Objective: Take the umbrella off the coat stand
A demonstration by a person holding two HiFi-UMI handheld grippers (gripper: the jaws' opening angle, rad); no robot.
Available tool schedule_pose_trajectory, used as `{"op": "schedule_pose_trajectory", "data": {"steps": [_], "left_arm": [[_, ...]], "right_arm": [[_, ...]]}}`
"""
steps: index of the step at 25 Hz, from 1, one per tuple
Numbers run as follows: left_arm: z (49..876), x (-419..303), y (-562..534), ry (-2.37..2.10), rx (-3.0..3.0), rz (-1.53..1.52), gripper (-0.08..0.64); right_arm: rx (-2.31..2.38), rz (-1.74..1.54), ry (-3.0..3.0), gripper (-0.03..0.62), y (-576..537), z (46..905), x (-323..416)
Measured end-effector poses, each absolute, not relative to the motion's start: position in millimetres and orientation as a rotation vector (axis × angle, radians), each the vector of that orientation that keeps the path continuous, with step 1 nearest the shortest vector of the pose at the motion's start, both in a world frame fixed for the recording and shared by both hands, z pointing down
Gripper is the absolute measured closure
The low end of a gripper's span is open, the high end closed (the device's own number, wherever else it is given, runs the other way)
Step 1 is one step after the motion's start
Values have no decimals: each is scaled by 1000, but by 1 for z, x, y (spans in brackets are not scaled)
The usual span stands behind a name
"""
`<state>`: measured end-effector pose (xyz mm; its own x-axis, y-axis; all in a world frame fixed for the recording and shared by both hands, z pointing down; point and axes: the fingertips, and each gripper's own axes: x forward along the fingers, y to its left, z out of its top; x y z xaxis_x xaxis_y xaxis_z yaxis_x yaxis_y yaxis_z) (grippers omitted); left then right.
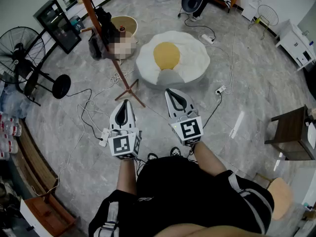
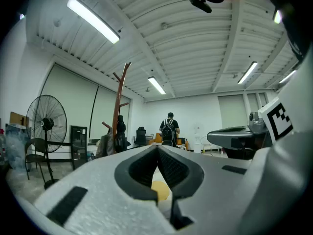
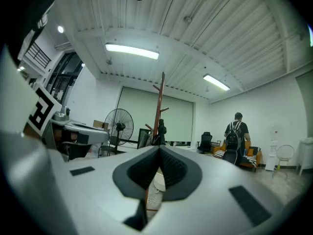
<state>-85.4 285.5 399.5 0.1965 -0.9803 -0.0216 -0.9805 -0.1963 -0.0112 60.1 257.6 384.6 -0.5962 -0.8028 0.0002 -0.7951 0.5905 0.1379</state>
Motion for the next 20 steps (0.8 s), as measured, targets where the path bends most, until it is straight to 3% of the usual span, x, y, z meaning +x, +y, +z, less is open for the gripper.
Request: {"op": "schedule_pose_trajectory", "data": {"steps": [12,15,20], "left_arm": [[407,-42,292,1973,-2452,-33,560],[412,-28,293,1987,-2450,-41,560],[416,-2,298,2031,-2434,-26,560]], "right_arm": [[1240,-135,-2856,578,276,392,88],[1153,-117,-2875,457,279,400,98],[1070,-111,-2907,382,284,404,120]]}}
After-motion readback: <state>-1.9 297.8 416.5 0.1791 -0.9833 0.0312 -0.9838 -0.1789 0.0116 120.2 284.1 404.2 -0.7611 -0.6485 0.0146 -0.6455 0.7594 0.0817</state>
